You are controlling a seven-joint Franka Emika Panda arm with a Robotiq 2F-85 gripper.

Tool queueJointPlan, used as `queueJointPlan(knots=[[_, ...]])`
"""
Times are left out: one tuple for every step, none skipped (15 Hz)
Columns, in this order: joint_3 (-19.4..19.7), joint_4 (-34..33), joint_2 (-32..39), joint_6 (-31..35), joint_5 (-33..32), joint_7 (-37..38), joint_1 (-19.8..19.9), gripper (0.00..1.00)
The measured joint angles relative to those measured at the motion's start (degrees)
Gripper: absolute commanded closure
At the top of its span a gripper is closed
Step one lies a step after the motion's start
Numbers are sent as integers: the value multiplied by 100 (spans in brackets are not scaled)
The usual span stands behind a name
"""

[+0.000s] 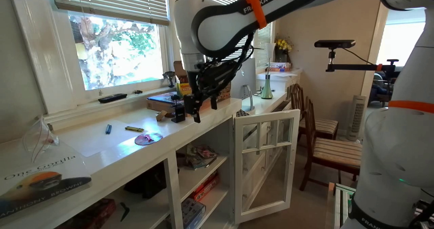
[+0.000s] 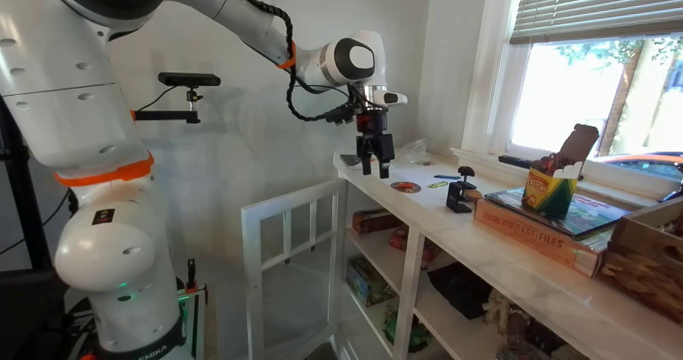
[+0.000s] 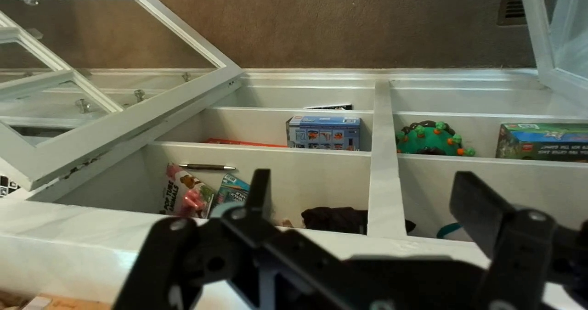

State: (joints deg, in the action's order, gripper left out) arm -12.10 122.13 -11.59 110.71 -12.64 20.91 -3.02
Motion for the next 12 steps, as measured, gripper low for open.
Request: queueJointPlan(knots=[[11,-67,96,18,-52,45,0,0],[25,-122,181,53,-68,70,0,0],[42,-179,260,107,-68,94,-1,0],[61,-218,329,204,-67,122,-2,0],[84,-241,389,325,-45,142,-2,0],[110,-256,444,462,2,148,-4,0],[133,-272,493,573,62,147,-8,0],[149,-293,536,639,103,147,-14,0],[158,-309,564,667,121,147,-20,0],[164,-322,580,676,128,147,-29,0],[164,-328,583,678,132,147,-32,0],[164,-333,583,679,134,147,-33,0]])
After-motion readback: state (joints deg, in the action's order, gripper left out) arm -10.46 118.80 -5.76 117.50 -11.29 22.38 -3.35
